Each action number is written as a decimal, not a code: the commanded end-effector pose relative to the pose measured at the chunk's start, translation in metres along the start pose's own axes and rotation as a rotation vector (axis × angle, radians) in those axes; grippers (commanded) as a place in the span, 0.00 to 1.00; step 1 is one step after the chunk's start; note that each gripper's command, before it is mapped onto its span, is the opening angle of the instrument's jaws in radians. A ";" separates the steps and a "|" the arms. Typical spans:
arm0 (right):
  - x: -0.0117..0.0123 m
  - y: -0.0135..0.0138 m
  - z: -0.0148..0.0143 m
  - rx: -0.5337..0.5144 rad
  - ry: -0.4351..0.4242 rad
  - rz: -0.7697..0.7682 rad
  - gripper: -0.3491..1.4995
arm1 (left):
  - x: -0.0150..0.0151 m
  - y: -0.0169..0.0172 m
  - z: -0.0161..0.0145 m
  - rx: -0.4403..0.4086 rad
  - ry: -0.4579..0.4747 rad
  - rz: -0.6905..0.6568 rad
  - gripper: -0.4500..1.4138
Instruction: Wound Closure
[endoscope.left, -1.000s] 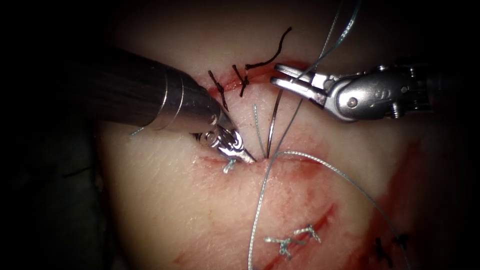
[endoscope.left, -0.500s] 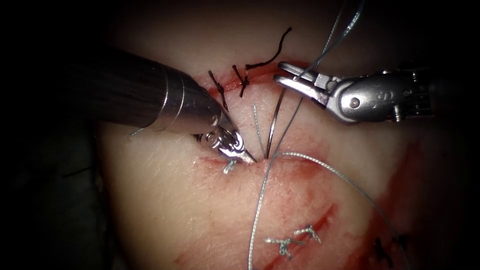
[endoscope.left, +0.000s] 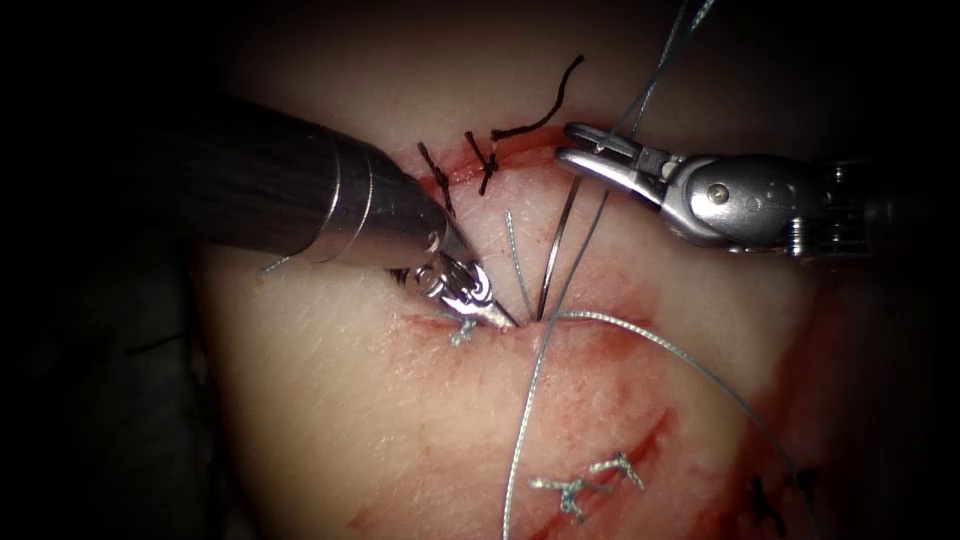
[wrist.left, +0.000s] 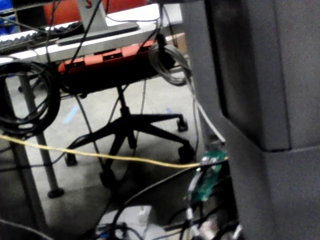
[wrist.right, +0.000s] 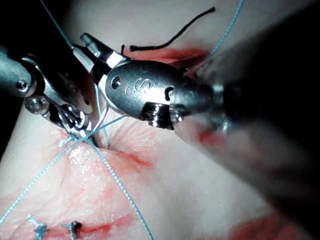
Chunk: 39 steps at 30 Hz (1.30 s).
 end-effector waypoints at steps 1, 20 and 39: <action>-0.0004 -0.0003 0.0010 0.001 0.003 0.015 0.00 | 0.0003 -0.0004 0.0005 -0.001 -0.002 0.001 0.00; -0.0009 -0.0007 0.0013 -0.006 -0.002 0.180 0.00 | 0.0002 -0.0003 0.0006 -0.001 -0.002 0.001 0.00; -0.0046 -0.0043 0.0007 -0.041 -0.100 0.827 0.00 | 0.0002 -0.0003 0.0005 -0.001 -0.004 0.007 0.00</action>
